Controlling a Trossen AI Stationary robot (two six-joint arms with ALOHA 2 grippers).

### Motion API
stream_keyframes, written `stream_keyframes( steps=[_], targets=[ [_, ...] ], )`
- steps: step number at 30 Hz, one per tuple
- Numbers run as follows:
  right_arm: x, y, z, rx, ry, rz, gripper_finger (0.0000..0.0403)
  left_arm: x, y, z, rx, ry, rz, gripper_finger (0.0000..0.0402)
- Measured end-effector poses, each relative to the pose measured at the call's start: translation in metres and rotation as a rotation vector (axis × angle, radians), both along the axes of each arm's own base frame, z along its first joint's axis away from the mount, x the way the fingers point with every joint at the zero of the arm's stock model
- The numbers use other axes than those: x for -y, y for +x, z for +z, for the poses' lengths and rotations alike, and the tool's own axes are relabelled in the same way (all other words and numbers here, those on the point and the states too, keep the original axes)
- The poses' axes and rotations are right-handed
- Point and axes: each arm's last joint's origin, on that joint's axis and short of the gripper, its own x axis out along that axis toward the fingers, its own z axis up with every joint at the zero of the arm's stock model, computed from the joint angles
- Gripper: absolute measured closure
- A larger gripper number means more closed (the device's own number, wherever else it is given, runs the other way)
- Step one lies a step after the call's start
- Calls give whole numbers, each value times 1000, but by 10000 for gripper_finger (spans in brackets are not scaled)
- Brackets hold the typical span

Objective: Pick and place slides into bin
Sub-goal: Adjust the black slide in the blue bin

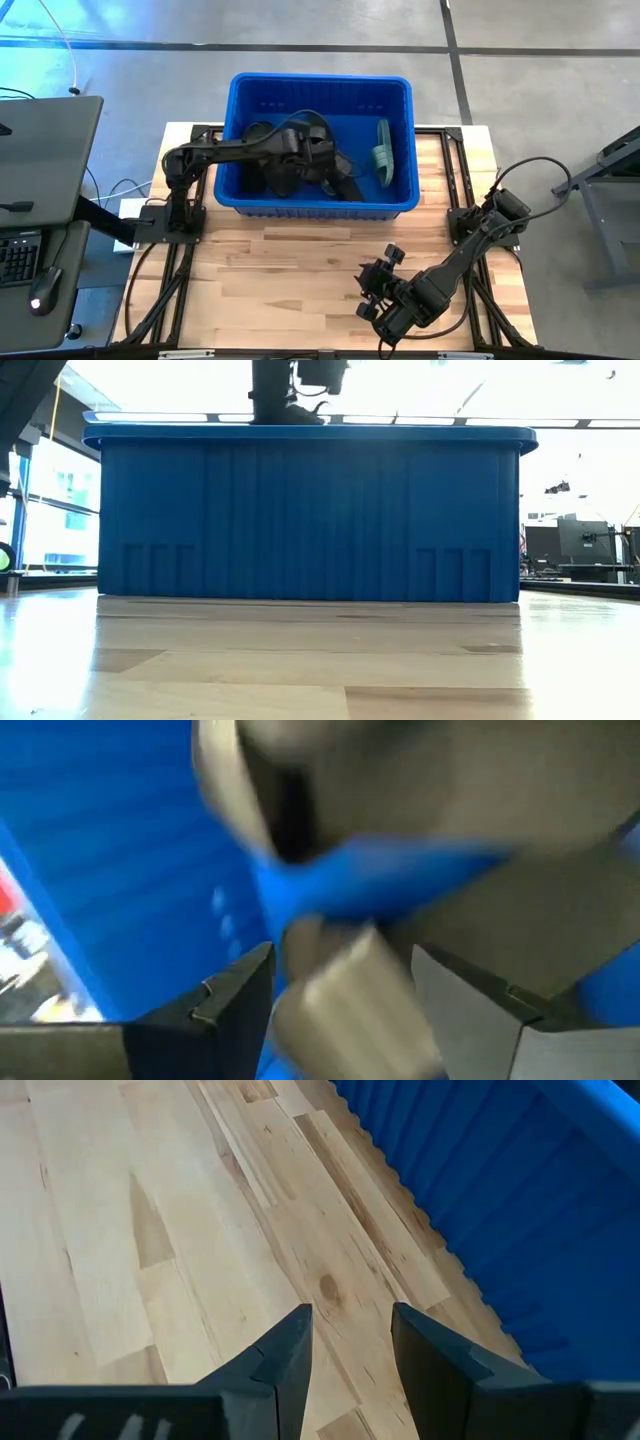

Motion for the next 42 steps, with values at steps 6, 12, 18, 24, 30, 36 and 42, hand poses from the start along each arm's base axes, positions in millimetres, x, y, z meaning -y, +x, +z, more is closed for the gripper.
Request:
stream_keyframes(
  steps=[6, 12, 18, 24, 30, 36, 42],
  targets=[
    [0, 0, 0, -1, -1, 1, 274, -3, 26, 5, 274, -155, -158, 173],
    [0, 0, 0, -19, -29, 32, 274, -14, 46, 17, 475, -37, -245, 194],
    [0, 0, 0, -26, -35, 41, 274, -36, 45, 21, 610, -71, -215, 217],
    [0, 0, 0, -30, -38, 42, 274, -28, 24, 12, 400, -175, -133, 244],
    [0, 0, 0, -30, -36, 41, 274, -24, 16, 8, 308, -149, -64, 266],
    [0, 0, -1, -27, -30, 36, 274, -40, 32, -5, 419, -143, -64, 300],
    [0, 0, -1, -39, -52, 58, 274, -70, 47, -32, 514, -163, -46, 356]
  ],
)
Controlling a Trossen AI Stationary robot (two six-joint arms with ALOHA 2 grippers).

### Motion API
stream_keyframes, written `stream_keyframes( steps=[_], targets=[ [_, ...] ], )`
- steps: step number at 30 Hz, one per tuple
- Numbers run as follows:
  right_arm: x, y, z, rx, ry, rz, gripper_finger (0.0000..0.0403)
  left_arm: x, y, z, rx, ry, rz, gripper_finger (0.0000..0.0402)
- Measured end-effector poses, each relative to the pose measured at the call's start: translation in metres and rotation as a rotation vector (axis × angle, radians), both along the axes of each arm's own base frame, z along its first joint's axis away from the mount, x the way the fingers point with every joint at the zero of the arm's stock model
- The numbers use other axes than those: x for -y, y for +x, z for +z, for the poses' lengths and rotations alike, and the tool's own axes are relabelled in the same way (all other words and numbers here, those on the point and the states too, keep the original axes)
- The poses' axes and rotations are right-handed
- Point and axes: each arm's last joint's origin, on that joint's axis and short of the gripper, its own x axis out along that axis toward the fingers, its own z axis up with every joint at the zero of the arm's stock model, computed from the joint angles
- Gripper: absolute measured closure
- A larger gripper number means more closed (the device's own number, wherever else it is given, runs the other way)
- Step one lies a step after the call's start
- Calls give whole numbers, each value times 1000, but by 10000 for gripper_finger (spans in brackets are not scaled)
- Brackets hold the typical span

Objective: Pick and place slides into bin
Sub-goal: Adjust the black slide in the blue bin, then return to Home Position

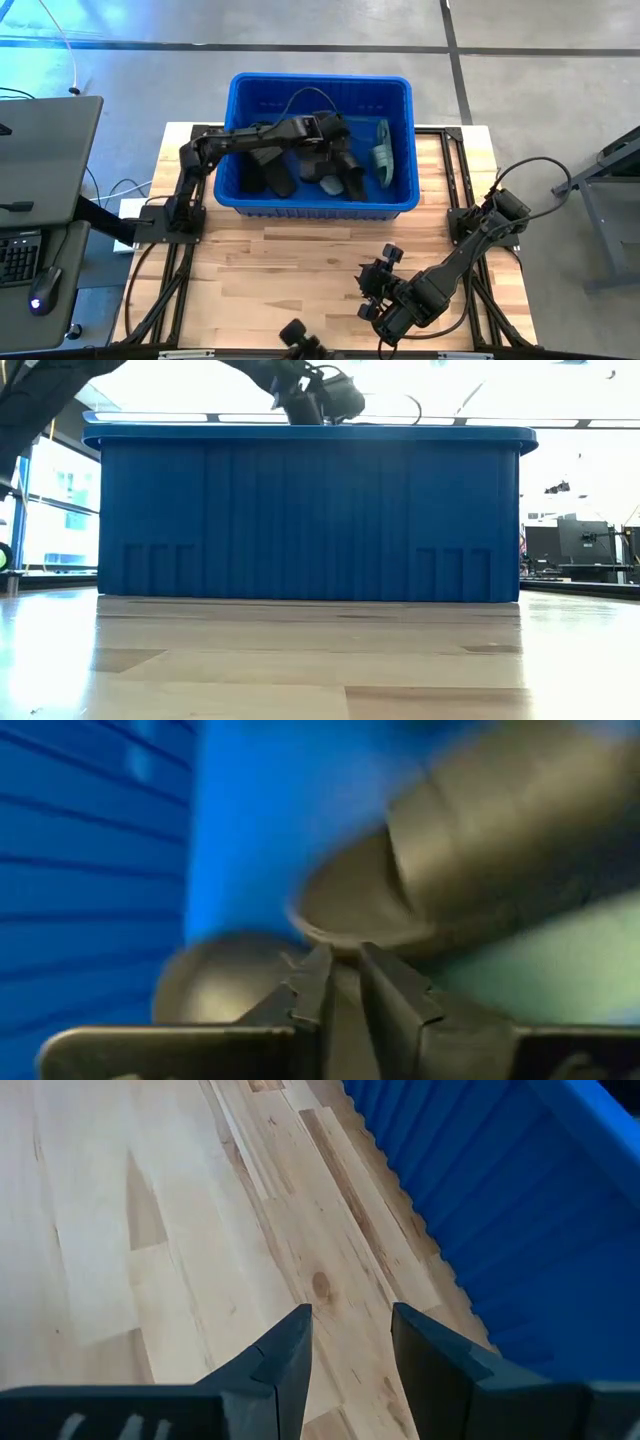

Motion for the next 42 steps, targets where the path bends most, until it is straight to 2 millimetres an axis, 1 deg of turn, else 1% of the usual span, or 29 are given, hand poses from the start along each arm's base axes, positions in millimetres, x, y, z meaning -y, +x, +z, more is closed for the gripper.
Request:
stream_keyframes(
  steps=[2, 4, 6, 9, 11, 13, 15, 18, 20, 23, 25, 27, 29, 32, 34, 36, 39, 42],
  targets=[
    [0, 0, 0, -7, -11, 12, 274, -9, 2, 1, 66, 7, 3, 373],
    [0, 0, 0, -12, -15, 13, 274, -14, 4, 4, 122, 6, -7, 388],
    [1, 0, 0, -14, -18, 10, 274, -18, 3, 5, 135, 3, -10, 398],
    [2, 0, 0, -19, -23, 10, 274, -19, -3, 10, 94, -20, -3, 394],
    [2, 0, 0, -17, -25, 9, 274, -17, -8, 21, 52, -37, -4, 387],
    [2, 0, 0, -16, -25, 8, 274, -13, -16, 34, -38, -68, -26, 381],
    [2, -1, 0, -21, -32, 13, 274, -4, -22, 48, -107, -97, -38, 379],
    [2, -1, -1, -63, -54, 60, 274, 16, -25, 71, -148, -125, -42, 378],
    [1, -2, -2, -93, -43, 87, 274, 29, -31, 91, -157, -135, -48, 380],
    [0, -2, -3, -155, -20, 141, 274, 55, -39, 119, -186, -132, -89, 382],
    [0, -3, -3, -210, -50, 215, 274, 69, -40, 128, -180, -89, -128, 382],
    [1, -2, -4, -255, -104, 298, 274, 83, -47, 136, -191, -75, -182, 382],
    [1, -2, -3, -254, -103, 304, 274, 98, -52, 147, -167, -42, -199, 383],
    [2, -1, -2, -204, -134, 261, 274, 112, -60, 160, -140, -12, -228, 383],
    [8, -2, 6, -155, -108, 190, 274, 123, -66, 168, -115, 0, -253, 382],
    [18, -4, 19, -129, -47, 159, 274, 134, -75, 180, -74, -2, -280, 383],
    [32, -8, 41, -92, -27, 190, 274, 150, -87, 193, -27, -1, -325, 385],
    [48, -14, 67, -29, -13, 238, 274, 163, -97, 202, 4, 8, -369, 384]
  ],
)
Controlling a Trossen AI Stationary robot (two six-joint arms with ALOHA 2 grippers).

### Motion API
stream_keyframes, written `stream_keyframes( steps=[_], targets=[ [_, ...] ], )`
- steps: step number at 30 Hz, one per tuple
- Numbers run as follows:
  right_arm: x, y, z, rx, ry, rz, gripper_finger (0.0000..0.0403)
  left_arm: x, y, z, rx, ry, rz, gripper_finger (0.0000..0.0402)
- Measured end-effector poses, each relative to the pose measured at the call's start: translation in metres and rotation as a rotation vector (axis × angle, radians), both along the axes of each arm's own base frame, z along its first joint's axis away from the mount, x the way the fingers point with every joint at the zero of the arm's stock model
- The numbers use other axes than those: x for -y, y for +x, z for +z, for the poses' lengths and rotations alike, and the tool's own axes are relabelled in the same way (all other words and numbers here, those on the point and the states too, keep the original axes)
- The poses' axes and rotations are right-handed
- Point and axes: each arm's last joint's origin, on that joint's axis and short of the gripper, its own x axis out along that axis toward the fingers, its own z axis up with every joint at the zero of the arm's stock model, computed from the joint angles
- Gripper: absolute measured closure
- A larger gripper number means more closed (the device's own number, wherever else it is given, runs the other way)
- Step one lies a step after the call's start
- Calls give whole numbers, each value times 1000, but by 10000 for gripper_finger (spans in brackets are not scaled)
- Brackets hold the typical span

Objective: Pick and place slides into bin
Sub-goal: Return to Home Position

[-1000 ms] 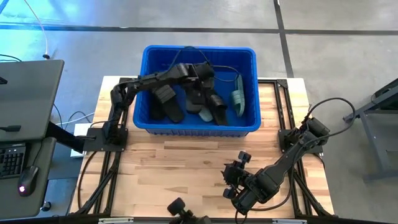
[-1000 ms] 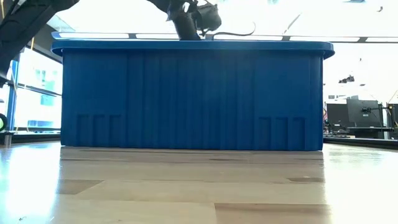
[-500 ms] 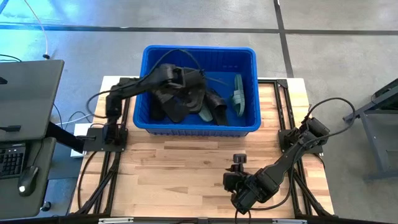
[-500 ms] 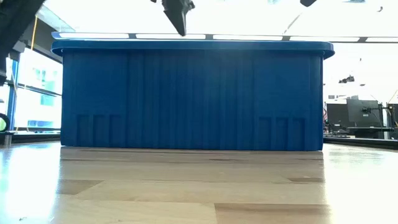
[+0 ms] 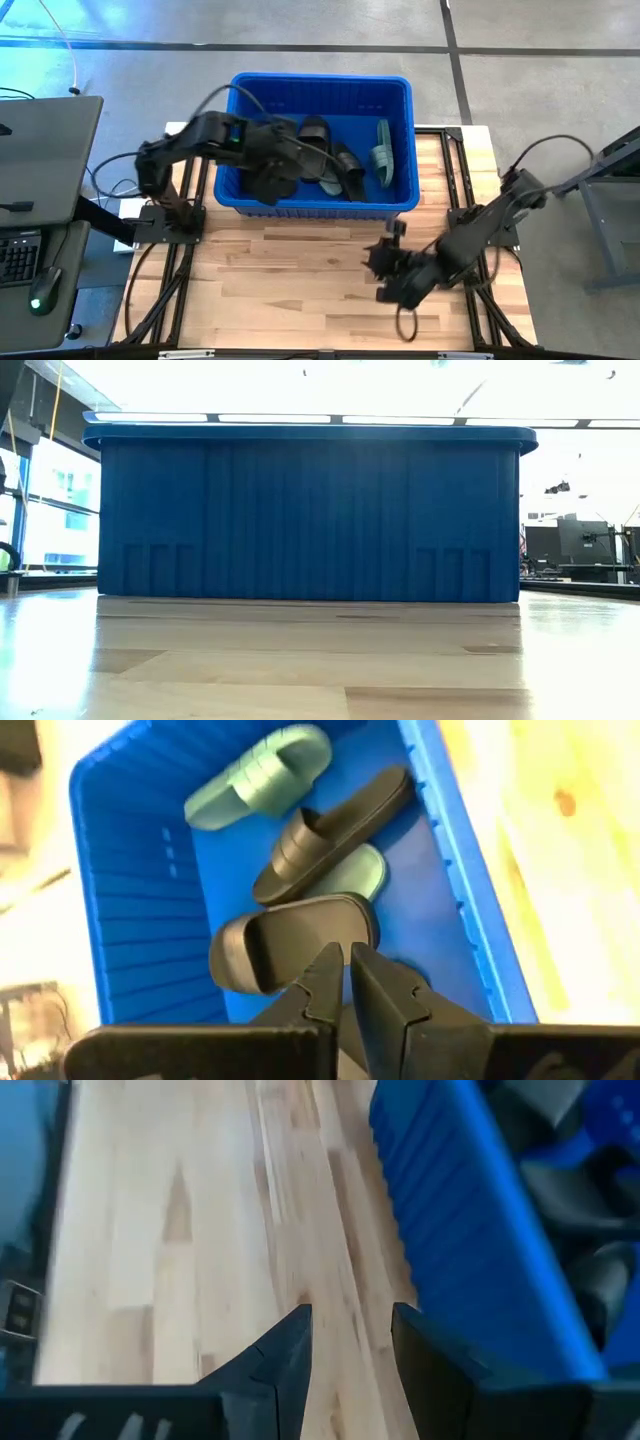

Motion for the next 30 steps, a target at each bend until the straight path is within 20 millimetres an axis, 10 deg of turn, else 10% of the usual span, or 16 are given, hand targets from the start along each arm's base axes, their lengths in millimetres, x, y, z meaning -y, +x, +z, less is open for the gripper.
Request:
stream_keyframes(
  steps=[8, 15, 30],
  targets=[
    [41, -30, 51, 113, 61, 53, 274, 13, -59, 40, 146, 24, -61, 385],
    [77, -69, 42, 320, 240, 286, 274, 20, -132, 52, 244, -28, -57, 383],
    [126, -141, -85, 776, 419, 370, 274, 30, -230, -69, 534, -207, -21, 384]
  ],
)
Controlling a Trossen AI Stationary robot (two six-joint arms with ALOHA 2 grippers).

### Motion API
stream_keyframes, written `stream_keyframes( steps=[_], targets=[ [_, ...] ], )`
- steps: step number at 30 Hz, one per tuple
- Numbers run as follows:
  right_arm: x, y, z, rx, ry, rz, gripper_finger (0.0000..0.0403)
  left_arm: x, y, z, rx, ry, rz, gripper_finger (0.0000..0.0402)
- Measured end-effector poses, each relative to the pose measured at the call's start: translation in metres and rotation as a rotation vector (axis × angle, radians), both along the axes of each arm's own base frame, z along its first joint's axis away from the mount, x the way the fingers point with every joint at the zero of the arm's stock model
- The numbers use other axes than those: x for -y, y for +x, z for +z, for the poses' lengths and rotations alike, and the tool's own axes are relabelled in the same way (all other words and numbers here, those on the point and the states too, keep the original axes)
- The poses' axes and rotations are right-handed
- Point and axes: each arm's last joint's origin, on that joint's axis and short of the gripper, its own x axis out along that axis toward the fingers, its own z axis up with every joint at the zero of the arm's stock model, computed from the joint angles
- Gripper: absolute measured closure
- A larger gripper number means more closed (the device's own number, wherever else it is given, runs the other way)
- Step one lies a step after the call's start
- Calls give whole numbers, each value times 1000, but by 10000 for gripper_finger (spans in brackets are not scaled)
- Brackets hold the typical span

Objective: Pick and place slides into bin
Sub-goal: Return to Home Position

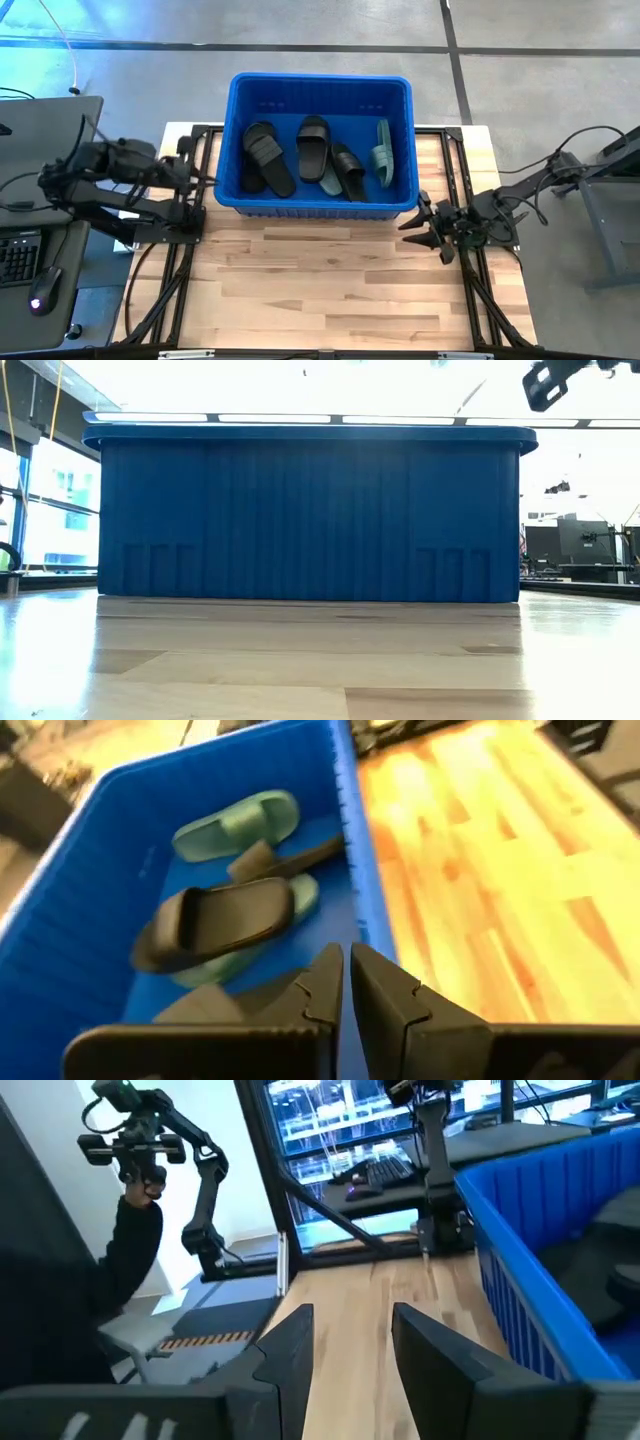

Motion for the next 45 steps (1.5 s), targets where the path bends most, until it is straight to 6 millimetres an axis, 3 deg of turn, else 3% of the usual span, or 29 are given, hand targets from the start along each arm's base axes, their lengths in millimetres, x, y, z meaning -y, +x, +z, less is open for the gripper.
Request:
stream_keyframes(
  steps=[4, 9, 15, 22, 29, 32, 39, 42, 45],
  targets=[
    [3, -7, -14, 5, 1, 0, 274, 2, -16, -38, 70, -16, -32, 383],
    [5, -10, -18, 19, 5, -1, 274, 3, -25, -76, 151, -63, -21, 384],
    [6, -9, -27, 30, -11, -36, 274, 3, -17, -110, 193, -85, -33, 383],
    [6, -9, -49, 71, 8, -47, 274, 2, -2, -135, 189, -85, -32, 383],
    [7, -11, -66, 81, 36, -49, 274, 1, 15, -155, 267, -51, -64, 384],
    [7, -11, -67, 85, 46, -48, 274, 2, 16, -154, 290, -46, -87, 382],
    [7, -11, -66, 92, 47, -38, 274, 14, 18, -143, 420, -68, -552, 384],
    [7, -11, -66, 91, 47, -38, 274, 16, 18, -142, 434, -54, -607, 382],
    [7, -11, -66, 91, 48, -38, 274, 14, 18, -144, 415, -25, -557, 383]
  ],
)
